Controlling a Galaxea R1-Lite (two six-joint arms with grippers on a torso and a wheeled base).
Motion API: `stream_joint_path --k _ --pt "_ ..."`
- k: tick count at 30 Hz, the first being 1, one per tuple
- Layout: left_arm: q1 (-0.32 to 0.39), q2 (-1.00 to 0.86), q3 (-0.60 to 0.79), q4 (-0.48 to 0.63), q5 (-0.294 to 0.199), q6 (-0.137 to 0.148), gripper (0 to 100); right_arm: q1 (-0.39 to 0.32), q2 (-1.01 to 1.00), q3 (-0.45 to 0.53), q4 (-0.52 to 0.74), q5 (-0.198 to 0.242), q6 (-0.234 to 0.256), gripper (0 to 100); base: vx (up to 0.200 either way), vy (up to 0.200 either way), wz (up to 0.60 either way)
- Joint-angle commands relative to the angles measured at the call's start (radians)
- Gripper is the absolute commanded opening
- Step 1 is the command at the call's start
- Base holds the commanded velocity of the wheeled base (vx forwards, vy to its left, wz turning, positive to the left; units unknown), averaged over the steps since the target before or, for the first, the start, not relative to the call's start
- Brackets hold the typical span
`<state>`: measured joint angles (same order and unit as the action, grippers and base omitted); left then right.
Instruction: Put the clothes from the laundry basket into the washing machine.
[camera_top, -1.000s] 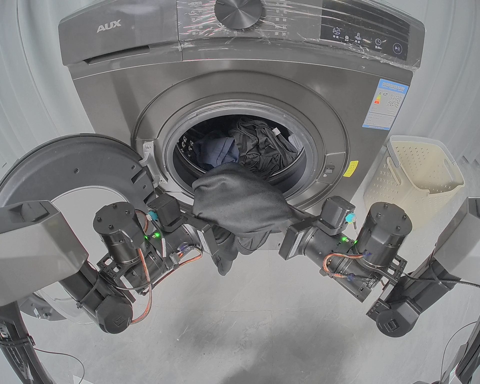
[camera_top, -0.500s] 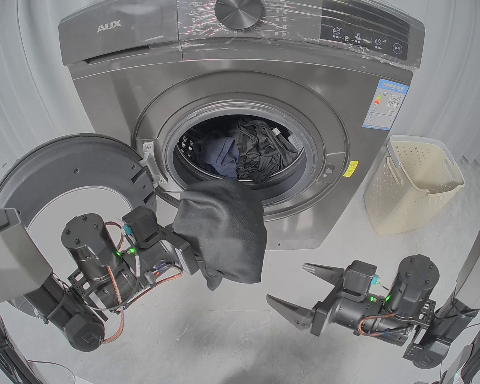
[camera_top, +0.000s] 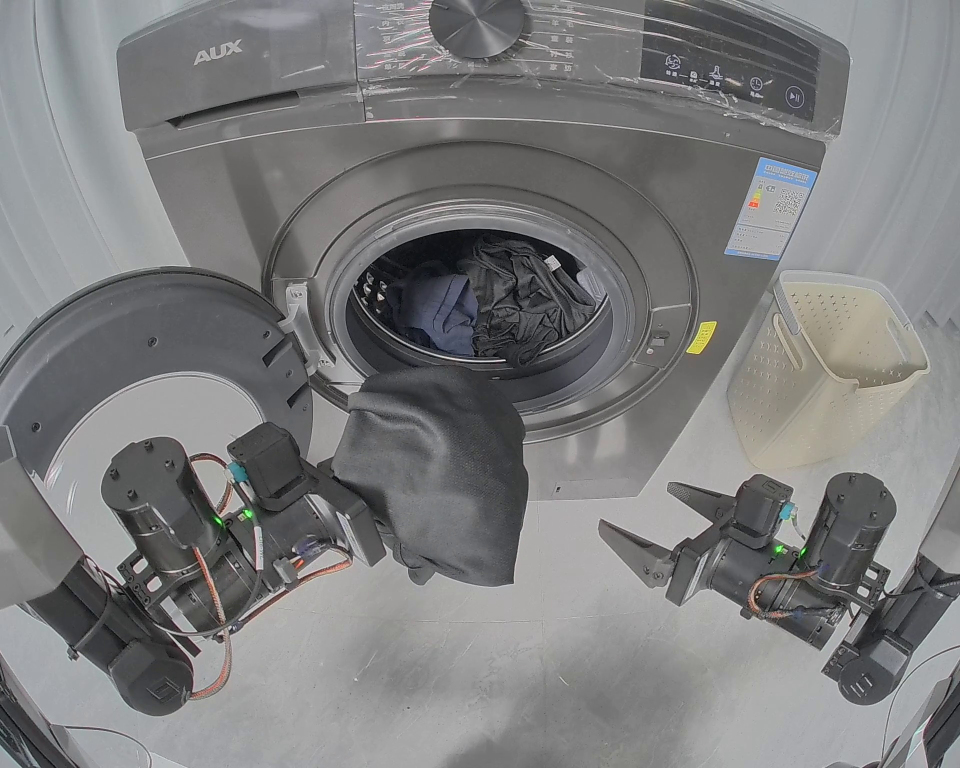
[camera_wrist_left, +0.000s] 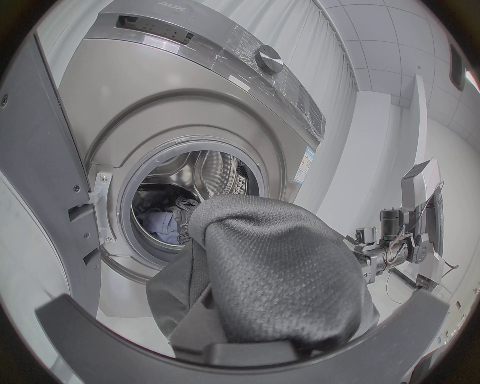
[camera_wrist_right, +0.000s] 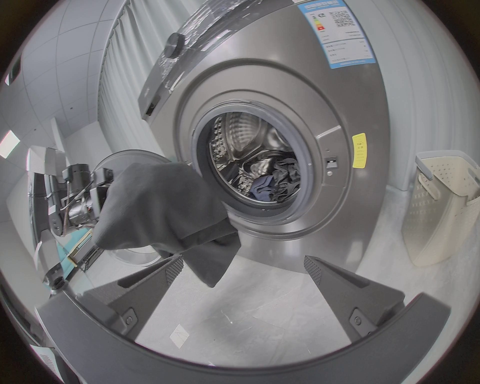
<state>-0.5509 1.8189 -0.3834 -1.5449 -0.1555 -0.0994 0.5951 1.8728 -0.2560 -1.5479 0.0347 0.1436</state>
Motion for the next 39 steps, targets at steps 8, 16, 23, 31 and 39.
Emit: stream_joint_path --k 8,16,23,31,39 --pt "-0.063 0.014 0.024 -0.001 0.050 0.035 0 -0.026 0.023 -0.023 0.002 -0.021 0.001 100 0.000 0.000 0.00" --pt "-0.083 0.020 0.040 -0.001 0.048 0.026 0 -0.017 0.014 -0.026 0.002 -0.022 0.001 100 0.125 0.000 0.00" --pt "-0.086 0.030 0.054 -0.001 0.050 0.033 0 -0.009 0.016 -0.026 0.002 -0.032 0.002 100 0.114 0.000 0.00" --pt "-0.096 0.033 0.052 -0.001 0.050 0.027 0 -0.009 0.008 -0.026 0.002 -0.033 0.002 100 0.125 0.000 0.00" --pt "-0.100 0.039 0.055 -0.001 0.051 0.027 0 -0.001 0.009 -0.025 0.002 -0.033 0.004 100 0.050 0.000 0.00"
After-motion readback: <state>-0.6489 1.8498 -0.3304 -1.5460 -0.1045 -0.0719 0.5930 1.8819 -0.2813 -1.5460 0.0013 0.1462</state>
